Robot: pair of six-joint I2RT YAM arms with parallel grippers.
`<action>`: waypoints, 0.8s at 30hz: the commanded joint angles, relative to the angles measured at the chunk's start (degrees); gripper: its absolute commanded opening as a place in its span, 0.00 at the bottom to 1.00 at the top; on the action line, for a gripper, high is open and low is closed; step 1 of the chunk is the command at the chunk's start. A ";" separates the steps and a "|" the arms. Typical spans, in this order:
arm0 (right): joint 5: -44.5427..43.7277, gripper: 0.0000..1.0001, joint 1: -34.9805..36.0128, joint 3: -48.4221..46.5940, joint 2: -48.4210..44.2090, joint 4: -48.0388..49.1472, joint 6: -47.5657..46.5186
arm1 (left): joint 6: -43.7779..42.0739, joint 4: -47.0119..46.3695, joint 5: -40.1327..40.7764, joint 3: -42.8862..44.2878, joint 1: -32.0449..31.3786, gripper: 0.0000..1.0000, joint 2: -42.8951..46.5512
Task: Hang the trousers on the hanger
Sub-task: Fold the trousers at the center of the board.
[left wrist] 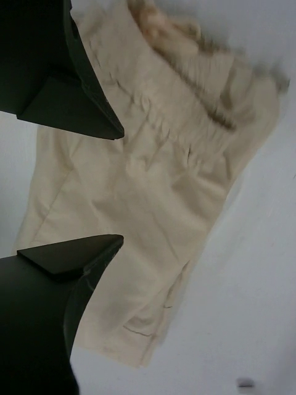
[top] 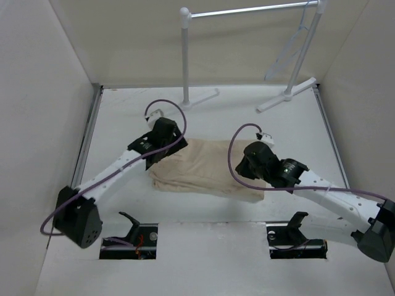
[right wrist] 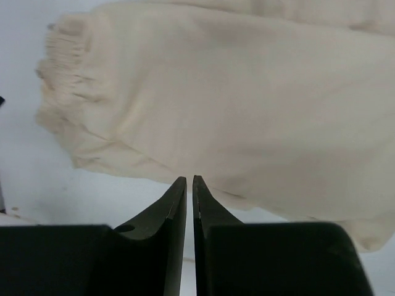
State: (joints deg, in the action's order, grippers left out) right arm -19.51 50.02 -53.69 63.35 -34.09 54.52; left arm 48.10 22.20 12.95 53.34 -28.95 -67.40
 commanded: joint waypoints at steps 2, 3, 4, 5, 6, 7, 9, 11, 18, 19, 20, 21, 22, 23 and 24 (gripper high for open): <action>8.42 0.14 -6.80 12.44 -4.28 5.60 2.07 | -0.55 -11.19 0.85 3.52 -5.02 0.61 -11.50; 9.39 0.14 -8.04 14.38 -4.90 6.31 2.51 | -0.55 -12.34 0.24 3.52 -4.93 0.60 -13.36; 10.01 0.14 -9.10 16.67 -5.69 6.92 3.13 | -0.63 -13.57 0.06 3.44 -4.50 0.60 -15.64; 10.10 0.14 -9.89 18.78 -6.39 7.10 3.92 | -0.64 -14.45 0.06 3.00 -3.97 0.60 -17.66; 9.93 0.14 -10.42 20.71 -7.18 7.28 4.62 | -0.64 -15.16 0.14 2.30 -3.01 0.60 -19.16; 9.75 0.14 -10.77 22.47 -7.97 7.37 5.32 | -0.81 -15.77 0.32 1.25 -1.69 0.60 -20.31; 10.19 0.14 -11.92 25.55 -9.73 6.67 6.91 | -0.55 -16.74 1.72 -2.00 1.56 0.60 -21.20; 10.80 0.14 -12.53 28.19 -11.75 5.88 8.49 | -0.55 -16.83 2.69 -5.42 4.20 0.60 -20.33; 14.49 0.17 -12.18 30.94 -15.71 4.91 10.61 | -1.07 -14.82 3.66 -16.51 10.79 0.60 -7.60; 15.19 0.18 -12.18 29.54 -16.15 4.21 10.00 | -1.07 -13.42 3.40 -16.69 11.76 0.62 -5.40; 15.81 0.20 -12.18 27.52 -16.68 3.33 8.86 | -1.16 -11.93 3.05 -16.34 12.55 0.63 -3.03; 15.99 0.23 -12.18 25.24 -17.12 2.28 7.45 | -1.42 -10.69 2.52 -15.56 12.91 0.64 -0.83; 15.99 0.24 -12.36 22.69 -17.38 1.23 6.22 | -2.04 -9.90 2.17 -14.50 12.91 0.65 1.11; 16.17 0.26 -12.88 20.23 -17.12 0.87 4.99 | -2.74 -8.85 1.91 -13.02 12.48 0.66 2.61; 16.25 0.27 -13.67 17.86 -16.34 1.04 3.67 | -3.18 -7.79 1.90 -11.26 12.04 0.66 3.58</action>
State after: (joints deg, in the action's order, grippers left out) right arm -4.36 37.50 -27.62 47.51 -34.11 61.84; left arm 46.98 11.25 14.72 37.85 -16.29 -67.72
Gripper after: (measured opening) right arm 0.267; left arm 0.655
